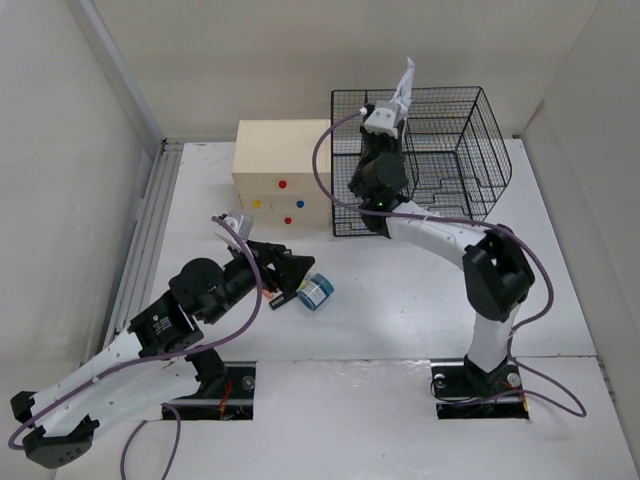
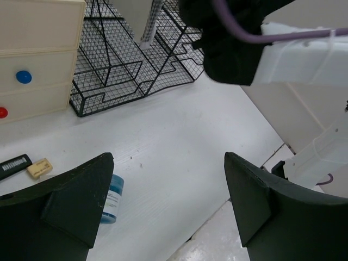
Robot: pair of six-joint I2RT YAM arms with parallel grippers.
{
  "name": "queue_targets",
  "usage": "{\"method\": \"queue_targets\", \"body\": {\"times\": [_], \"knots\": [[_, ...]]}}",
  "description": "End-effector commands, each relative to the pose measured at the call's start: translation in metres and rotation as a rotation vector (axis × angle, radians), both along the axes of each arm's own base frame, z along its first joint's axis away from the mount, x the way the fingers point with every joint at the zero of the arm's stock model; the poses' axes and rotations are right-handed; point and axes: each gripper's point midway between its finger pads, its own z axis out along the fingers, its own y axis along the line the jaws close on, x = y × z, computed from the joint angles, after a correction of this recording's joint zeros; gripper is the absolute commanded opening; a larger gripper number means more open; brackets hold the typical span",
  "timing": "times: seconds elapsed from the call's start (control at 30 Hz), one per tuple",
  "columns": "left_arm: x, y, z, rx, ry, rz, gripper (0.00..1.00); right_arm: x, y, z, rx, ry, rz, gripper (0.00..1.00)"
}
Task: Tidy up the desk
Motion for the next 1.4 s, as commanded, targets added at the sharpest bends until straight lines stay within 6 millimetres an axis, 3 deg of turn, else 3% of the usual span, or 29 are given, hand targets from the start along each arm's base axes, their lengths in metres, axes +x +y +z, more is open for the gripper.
{"method": "queue_targets", "body": {"times": [0.0,0.03,0.3,0.67,0.73,1.1,1.17,1.2,1.3,1.37], "knots": [[-0.001,0.007,0.01,-0.042,-0.018,0.022,0.8,-0.001,0.001,0.018,0.003,-0.147,0.047,0.0],[-0.001,0.007,0.003,-0.025,-0.006,0.022,0.8,-0.002,0.002,0.021,0.008,-0.171,0.058,0.0],[-0.002,0.011,0.001,-0.034,-0.002,0.032,0.8,0.013,0.011,-0.014,-0.036,-0.148,0.113,0.0],[0.001,0.007,-0.005,-0.018,0.008,0.032,0.8,0.037,0.019,-0.04,0.022,-0.118,0.158,0.0],[0.001,0.007,-0.005,-0.025,0.015,0.032,0.8,0.041,0.017,-0.039,0.022,-0.128,0.169,0.0],[0.003,0.005,-0.009,-0.032,0.032,0.043,0.78,0.062,0.011,-0.075,0.001,-0.095,0.217,0.0],[0.003,0.005,-0.013,-0.025,0.037,0.043,0.78,0.065,0.007,-0.08,-0.003,-0.073,0.212,0.09],[0.003,0.005,-0.013,-0.025,0.037,0.043,0.78,0.067,0.008,-0.086,-0.009,-0.049,0.215,0.27],[0.002,0.006,-0.011,-0.032,0.032,0.043,0.78,0.062,0.012,-0.078,-0.017,-0.042,0.263,0.58],[0.002,0.006,-0.011,-0.032,0.032,0.043,0.78,0.056,0.01,-0.077,-0.018,-0.023,0.278,0.67]]}}
